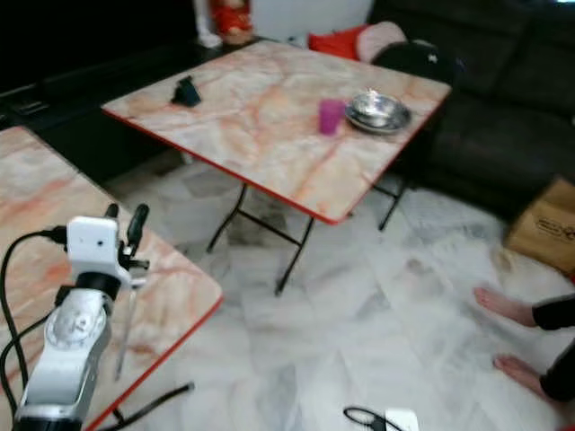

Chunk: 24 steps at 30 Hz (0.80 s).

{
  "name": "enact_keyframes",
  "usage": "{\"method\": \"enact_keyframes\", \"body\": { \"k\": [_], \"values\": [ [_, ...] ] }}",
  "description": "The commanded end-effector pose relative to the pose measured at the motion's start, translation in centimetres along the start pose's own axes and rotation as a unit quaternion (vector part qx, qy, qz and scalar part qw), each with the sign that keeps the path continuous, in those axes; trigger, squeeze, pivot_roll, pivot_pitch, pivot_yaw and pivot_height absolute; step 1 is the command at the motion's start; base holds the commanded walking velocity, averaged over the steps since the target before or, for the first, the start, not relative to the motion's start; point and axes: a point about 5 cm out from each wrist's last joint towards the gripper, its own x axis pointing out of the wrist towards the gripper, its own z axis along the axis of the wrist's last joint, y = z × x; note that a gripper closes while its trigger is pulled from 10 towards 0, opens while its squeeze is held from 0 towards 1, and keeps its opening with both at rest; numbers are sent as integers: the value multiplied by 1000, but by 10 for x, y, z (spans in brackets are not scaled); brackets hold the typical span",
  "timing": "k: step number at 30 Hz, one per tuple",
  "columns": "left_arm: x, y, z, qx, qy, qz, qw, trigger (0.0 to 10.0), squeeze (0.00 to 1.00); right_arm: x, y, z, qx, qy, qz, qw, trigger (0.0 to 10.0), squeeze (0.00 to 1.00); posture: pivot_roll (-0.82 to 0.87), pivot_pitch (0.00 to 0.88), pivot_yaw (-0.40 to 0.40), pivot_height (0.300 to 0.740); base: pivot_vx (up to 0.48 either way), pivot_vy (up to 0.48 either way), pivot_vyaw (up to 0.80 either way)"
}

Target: Setting the table

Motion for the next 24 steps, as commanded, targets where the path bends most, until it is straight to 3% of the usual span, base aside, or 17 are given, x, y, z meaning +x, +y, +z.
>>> {"method": "enact_keyframes", "body": {
  "k": [1, 6, 12, 15, 19, 24],
  "values": [
    [-2, 4, 0, 3, 0, 2, 1000, 10000, 0, 1, -1, 6, -1, -11, -2, 1000, 10000, 0, 17, 0, 19, 732, 0, 0, 0],
    [-5, 5, -1, 2, 6, 0, 1000, 10000, 0, 1, -1, 6, 0, -11, -2, 1000, 10000, 0, 17, 0, 20, 732, 0, 0, 0],
    [-20, 8, -7, -7, 34, -6, 999, 10000, 0, 1, -1, 5, -1, -10, -2, 1000, 10000, 0, 16, 0, 25, 732, 0, 0, 0],
    [-35, 15, -15, 5, 68, 6, 998, 10000, 0, 1, -1, 5, -4, -9, -1, 1000, 10000, 0, 15, 0, 29, 732, 0, 0, 0],
    [-43, 19, -22, 10, 101, 9, 995, 10000, 0, 1, -1, 4, -6, -7, -1, 1000, 10000, 0, 16, 0, 30, 732, 0, 0, 0],
    [-45, 20, -32, -2, 152, -4, 988, 10000, 0, 1, -2, 4, -11, -5, 0, 1000, 10000, 0, 20, 0, 31, 732, 0, 0, 0]
  ]
}}
